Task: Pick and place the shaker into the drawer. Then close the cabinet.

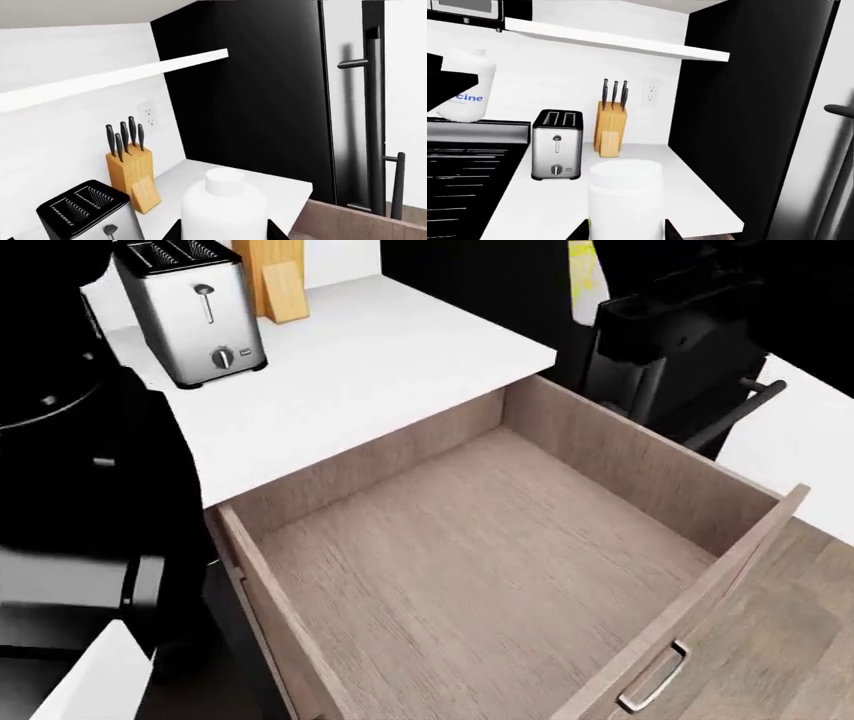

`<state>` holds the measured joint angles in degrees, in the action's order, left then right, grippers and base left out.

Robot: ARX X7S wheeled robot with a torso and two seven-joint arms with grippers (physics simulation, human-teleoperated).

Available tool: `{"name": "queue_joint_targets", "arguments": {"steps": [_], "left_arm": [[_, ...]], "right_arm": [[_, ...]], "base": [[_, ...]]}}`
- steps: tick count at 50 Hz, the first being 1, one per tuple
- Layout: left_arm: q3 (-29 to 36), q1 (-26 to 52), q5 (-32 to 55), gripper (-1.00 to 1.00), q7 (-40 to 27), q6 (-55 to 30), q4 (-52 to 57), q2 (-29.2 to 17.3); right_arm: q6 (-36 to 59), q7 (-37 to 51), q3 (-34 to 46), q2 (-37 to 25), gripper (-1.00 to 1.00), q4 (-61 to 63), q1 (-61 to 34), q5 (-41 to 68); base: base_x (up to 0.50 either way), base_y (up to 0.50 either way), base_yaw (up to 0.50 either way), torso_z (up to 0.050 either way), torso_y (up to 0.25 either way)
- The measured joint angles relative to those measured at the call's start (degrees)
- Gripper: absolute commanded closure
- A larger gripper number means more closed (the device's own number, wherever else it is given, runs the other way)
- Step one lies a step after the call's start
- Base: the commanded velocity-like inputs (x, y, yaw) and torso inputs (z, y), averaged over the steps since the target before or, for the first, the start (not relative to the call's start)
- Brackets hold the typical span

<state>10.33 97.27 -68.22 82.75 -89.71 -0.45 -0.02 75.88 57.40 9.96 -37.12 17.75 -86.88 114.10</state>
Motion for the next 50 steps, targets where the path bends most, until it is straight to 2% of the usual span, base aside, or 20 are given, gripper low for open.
{"name": "queue_joint_targets", "arguments": {"steps": [13,24,34,50], "left_arm": [[3.85,0.42,18.29,1.00,-13.48,-0.06,-5.02,0.02],[4.76,-0.56,27.06,1.00,-20.96,-0.12,-5.73,0.02],[4.55,-1.05,30.59,1.00,-24.03,-0.15,-5.71,0.01],[4.57,-2.19,30.49,1.00,-23.41,-0.16,-4.40,-0.01]], "right_arm": [[1.00,-6.33,3.89,2.98,1.00,-7.07,-0.14,-4.43],[2.42,-14.99,8.16,4.15,1.00,-12.11,4.32,-13.17],[2.31,-22.61,12.55,4.29,1.00,-15.35,8.98,-20.98],[0.29,-37.80,22.58,4.03,1.00,-23.30,10.92,-34.95]], "base": [[0.00,0.00,0.00,0.000,0.000],[0.00,0.00,0.00,0.000,0.001],[0.00,0.00,0.00,0.000,0.000],[0.00,0.00,0.00,0.001,0.001]]}}
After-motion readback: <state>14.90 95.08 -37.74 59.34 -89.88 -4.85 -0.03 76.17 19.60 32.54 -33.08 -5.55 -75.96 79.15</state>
